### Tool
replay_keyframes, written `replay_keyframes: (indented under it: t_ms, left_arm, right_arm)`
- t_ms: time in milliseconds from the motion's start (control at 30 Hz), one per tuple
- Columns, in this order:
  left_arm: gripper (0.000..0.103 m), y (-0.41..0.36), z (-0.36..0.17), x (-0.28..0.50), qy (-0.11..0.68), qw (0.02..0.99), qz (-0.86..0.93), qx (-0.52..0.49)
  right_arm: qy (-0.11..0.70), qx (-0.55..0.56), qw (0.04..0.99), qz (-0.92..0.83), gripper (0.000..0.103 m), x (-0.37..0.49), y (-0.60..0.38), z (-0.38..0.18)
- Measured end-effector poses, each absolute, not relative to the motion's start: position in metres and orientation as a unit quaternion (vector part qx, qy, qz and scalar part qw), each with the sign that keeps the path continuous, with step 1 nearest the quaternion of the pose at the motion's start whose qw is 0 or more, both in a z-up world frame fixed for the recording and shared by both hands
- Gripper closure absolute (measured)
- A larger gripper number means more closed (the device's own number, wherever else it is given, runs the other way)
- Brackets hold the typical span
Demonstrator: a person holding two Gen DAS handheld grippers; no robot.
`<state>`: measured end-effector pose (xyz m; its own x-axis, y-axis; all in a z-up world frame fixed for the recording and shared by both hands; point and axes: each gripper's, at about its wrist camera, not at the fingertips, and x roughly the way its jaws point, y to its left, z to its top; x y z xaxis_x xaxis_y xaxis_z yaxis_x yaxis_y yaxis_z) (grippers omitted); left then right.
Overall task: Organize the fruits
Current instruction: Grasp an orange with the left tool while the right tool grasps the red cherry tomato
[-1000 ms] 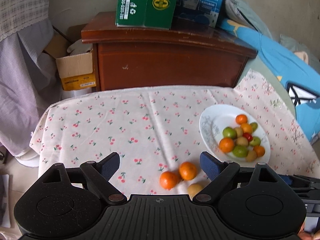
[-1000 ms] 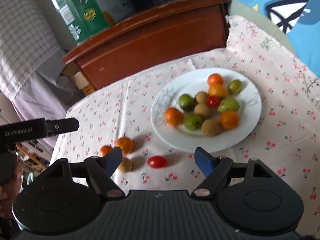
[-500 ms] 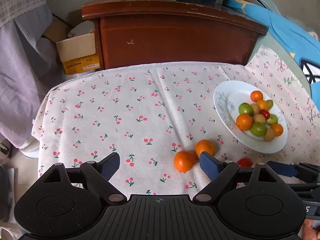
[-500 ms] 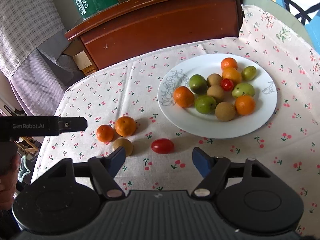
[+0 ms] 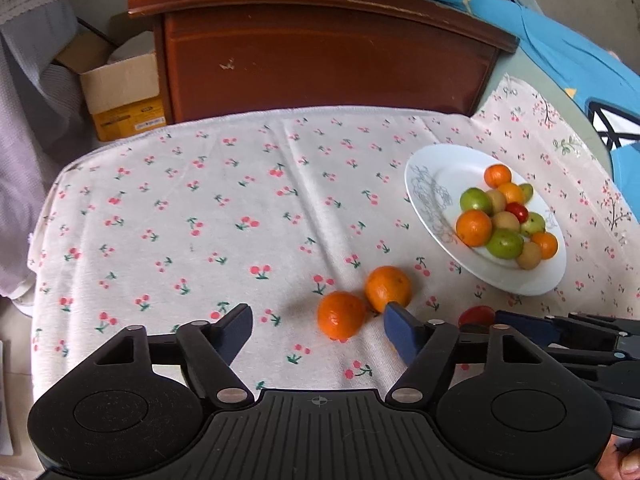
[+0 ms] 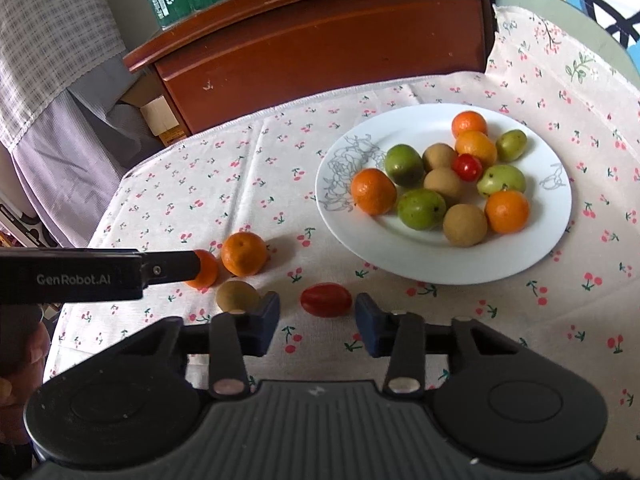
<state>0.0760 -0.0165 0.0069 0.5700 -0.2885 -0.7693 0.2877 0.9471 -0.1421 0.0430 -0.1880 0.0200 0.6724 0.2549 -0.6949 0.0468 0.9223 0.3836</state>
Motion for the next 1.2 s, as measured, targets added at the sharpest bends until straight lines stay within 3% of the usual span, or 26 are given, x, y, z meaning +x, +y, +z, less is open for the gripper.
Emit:
replay_keyframes:
  t_ms: [133, 433, 633, 733, 1200]
  left_arm:
    - [0.039, -0.019, -0.001, 0.079, 0.439, 0.883, -0.165, -0.006]
    - [0.047, -0.025, -0.008, 0.082, 0.433, 0.886, -0.166, 0.001]
    - [0.073, -0.027, -0.007, 0.081, 0.427, 0.887, -0.176, 0.006]
    - [0.077, -0.03, -0.006, 0.079, 0.423, 0.888, -0.18, 0.015]
    - [0.077, -0.029, 0.0, 0.076, 0.419, 0.891, -0.174, 0.012]
  right_arm:
    - [0.399, 0.186, 0.896, 0.053, 0.074, 0.044, -0.188, 0.019]
    - [0.4, 0.197, 0.894, 0.042, 0.075, 0.044, -0.192, 0.018]
    - [0.404, 0.204, 0.891, 0.039, 0.075, 0.044, -0.194, 0.019]
    - [0.406, 0.207, 0.89, 0.038, 0.076, 0.043, -0.194, 0.019]
    - [0.403, 0.213, 0.889, 0.048, 0.077, 0.042, -0.195, 0.023]
